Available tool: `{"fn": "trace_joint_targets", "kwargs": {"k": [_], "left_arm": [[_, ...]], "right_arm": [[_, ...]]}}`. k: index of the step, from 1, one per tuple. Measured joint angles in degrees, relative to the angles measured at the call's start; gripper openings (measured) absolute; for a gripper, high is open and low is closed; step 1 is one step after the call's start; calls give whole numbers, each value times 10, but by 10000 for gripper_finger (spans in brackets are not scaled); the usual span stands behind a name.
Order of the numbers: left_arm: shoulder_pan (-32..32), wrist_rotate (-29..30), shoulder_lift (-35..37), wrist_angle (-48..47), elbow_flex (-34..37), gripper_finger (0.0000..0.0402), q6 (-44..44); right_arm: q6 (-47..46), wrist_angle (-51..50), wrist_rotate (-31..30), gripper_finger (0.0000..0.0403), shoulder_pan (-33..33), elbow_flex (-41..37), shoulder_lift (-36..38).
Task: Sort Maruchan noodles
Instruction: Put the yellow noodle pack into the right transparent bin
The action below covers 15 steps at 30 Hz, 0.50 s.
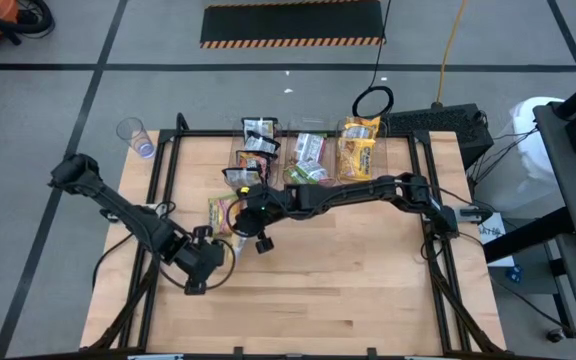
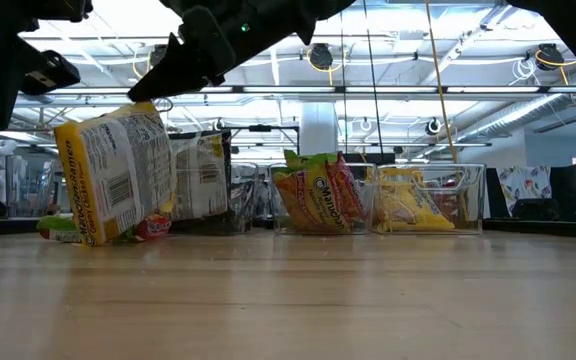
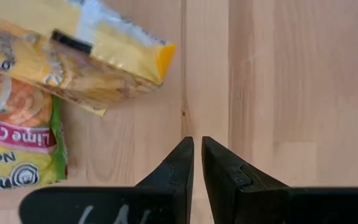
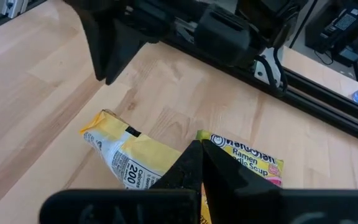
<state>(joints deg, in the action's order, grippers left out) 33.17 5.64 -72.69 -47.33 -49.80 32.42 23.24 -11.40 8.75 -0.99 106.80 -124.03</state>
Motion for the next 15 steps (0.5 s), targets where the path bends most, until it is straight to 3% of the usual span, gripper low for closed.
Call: {"fn": "trace_joint_targets", "kwargs": {"k": [5,13,15], "left_arm": [[10,25,-14,2,0,38,-12],[11,155,-17,11,0,37,30],[11,165,-17,12,0,37,59]], "right_arm": [[0,0,0,0,3,0,0],[0,0,2,0,3,0,0],[0,0,2,0,3,0,0]]}}
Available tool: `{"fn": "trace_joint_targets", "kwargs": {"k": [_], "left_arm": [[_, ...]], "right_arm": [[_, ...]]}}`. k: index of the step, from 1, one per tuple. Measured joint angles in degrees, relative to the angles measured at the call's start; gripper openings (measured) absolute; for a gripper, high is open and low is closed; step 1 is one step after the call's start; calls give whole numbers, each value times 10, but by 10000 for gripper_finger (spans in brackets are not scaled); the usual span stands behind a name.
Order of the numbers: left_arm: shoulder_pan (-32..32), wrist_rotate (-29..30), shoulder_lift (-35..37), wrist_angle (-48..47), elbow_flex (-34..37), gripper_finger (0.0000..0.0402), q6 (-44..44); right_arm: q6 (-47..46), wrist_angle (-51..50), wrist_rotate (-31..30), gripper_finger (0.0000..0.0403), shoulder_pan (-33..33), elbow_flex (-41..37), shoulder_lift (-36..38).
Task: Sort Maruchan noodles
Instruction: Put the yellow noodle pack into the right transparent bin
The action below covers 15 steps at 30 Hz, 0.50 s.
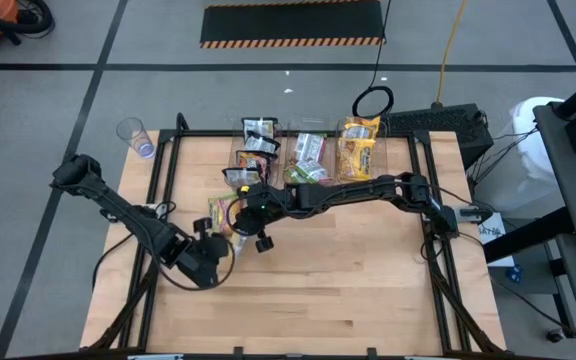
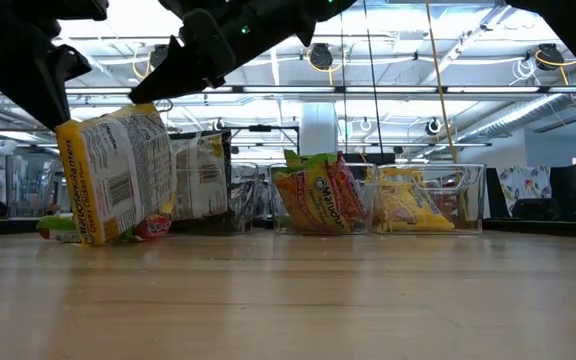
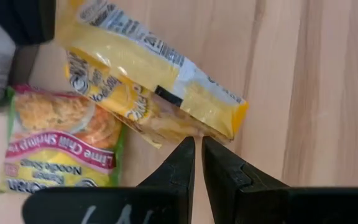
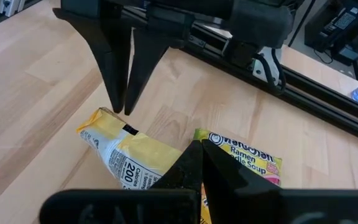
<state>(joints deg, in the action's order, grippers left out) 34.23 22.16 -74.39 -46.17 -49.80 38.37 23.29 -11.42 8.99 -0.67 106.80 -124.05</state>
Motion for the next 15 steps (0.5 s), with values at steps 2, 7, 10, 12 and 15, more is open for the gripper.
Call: {"fn": "trace_joint_targets", "kwargs": {"k": [2,7,10,12,15], "left_arm": [[0,-4,0,0,0,37,23],[0,-53,0,23,0,37,52],[0,-72,0,52,0,37,53],[0,-72,0,62,0,37,53],[0,-72,0,61,0,37,55]], "right_arm": [[0,0,0,0,0,0,0],[1,0,0,0,0,0,0],[1,0,0,0,1,0,0],[1,0,0,0,2,0,0],[1,0,0,0,3,0,0]]}}
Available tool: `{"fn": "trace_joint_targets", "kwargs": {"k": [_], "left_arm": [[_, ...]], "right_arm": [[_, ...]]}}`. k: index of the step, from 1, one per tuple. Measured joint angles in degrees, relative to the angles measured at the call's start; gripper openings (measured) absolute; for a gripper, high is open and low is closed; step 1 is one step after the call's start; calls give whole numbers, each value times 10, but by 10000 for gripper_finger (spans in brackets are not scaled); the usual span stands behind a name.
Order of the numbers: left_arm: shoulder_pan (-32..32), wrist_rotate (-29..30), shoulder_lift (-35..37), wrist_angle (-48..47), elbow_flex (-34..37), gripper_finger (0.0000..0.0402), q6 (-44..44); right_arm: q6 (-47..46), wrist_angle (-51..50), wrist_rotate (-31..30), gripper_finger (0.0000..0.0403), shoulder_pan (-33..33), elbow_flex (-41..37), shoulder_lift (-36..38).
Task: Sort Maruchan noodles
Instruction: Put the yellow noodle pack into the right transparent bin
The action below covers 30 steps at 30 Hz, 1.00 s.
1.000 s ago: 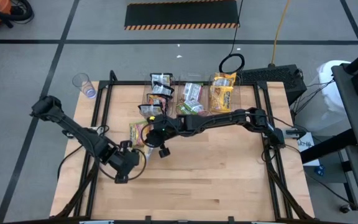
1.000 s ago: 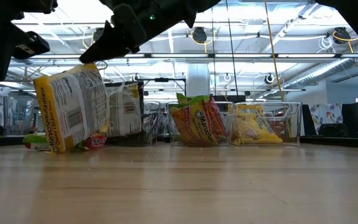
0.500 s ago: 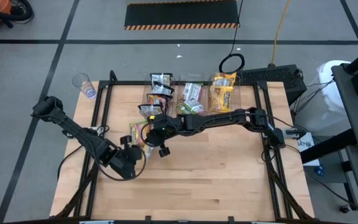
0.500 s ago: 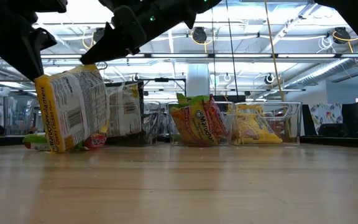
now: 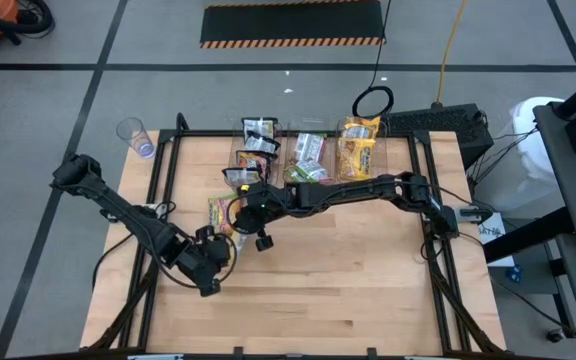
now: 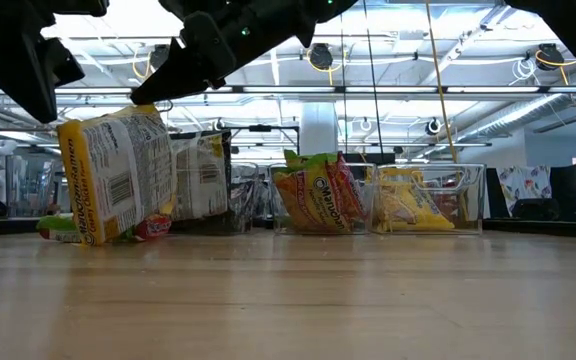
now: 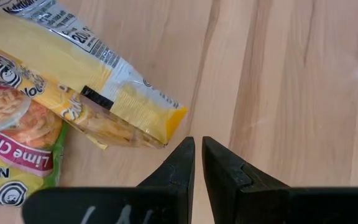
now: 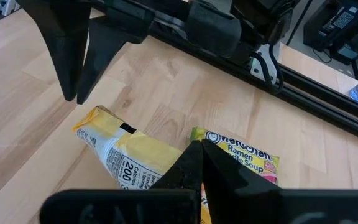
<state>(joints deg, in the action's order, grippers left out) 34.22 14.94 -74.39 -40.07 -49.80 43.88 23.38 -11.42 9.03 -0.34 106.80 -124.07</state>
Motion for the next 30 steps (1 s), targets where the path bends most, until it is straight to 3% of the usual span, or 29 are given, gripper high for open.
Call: {"fn": "trace_joint_targets", "kwargs": {"k": [14,30], "left_arm": [[38,-1,0,-18,0,37,3],[31,5,-2,-53,0,37,17]], "right_arm": [[-1,0,0,0,4,0,0],[4,0,0,0,4,0,0]]}}
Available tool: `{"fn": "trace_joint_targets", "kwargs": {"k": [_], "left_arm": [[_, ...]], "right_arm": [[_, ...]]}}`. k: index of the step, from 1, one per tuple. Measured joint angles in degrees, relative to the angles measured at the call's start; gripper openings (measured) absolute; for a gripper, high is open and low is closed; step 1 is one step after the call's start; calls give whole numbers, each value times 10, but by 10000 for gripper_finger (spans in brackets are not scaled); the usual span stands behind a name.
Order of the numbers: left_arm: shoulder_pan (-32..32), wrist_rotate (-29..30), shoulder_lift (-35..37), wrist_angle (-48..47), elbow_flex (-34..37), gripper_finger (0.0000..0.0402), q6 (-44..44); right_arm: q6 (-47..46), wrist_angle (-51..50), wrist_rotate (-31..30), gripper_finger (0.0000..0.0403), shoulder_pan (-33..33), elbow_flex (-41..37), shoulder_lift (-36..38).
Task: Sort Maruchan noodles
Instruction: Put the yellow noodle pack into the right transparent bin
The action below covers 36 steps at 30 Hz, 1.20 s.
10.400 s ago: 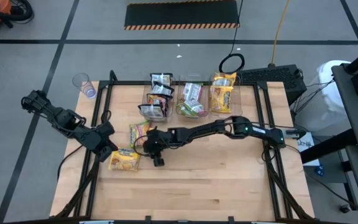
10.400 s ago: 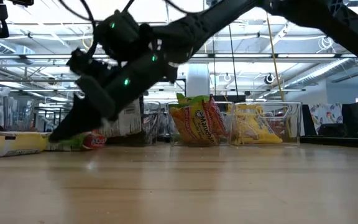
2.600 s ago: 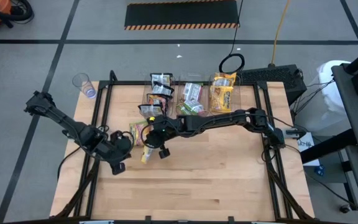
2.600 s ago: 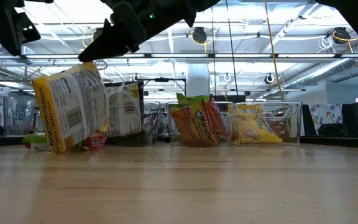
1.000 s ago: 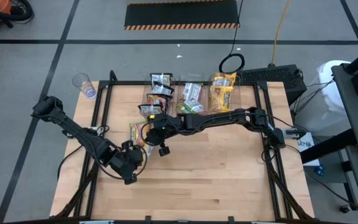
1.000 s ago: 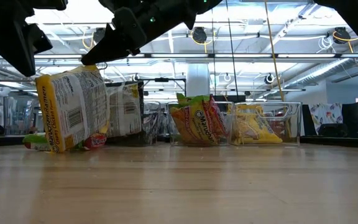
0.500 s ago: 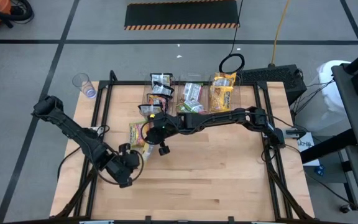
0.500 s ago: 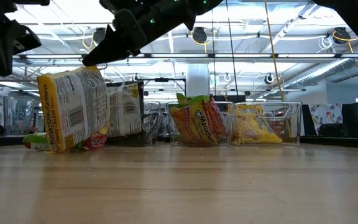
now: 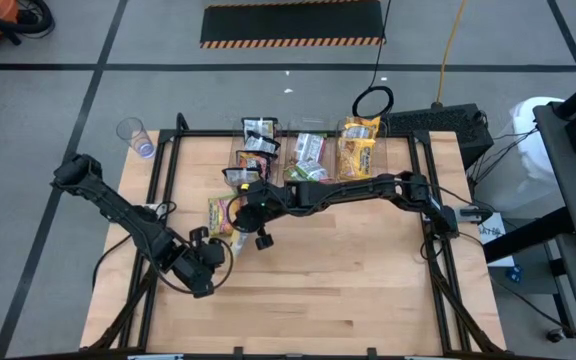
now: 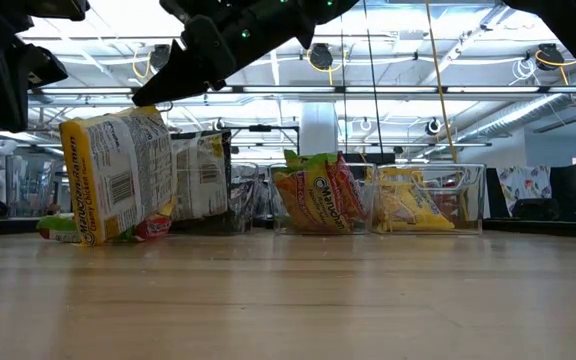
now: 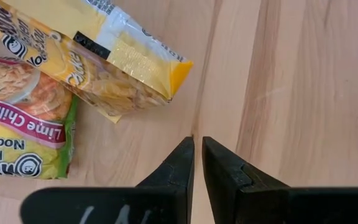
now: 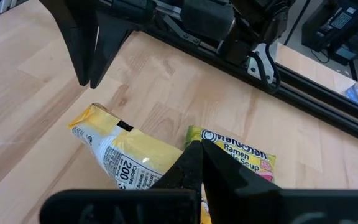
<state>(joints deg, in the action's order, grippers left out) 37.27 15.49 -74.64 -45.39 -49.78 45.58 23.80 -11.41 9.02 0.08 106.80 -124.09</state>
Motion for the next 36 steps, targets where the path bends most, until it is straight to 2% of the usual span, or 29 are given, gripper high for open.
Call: {"fn": "trace_joint_targets", "kwargs": {"k": [18,27,36], "left_arm": [[0,1,0,-4,0,37,2],[0,23,-2,-9,2,38,25],[-1,-31,-12,-10,49,38,41]], "right_arm": [[12,-1,-1,0,6,0,6],[10,0,0,0,6,0,6],[9,0,0,0,6,0,6]]}}
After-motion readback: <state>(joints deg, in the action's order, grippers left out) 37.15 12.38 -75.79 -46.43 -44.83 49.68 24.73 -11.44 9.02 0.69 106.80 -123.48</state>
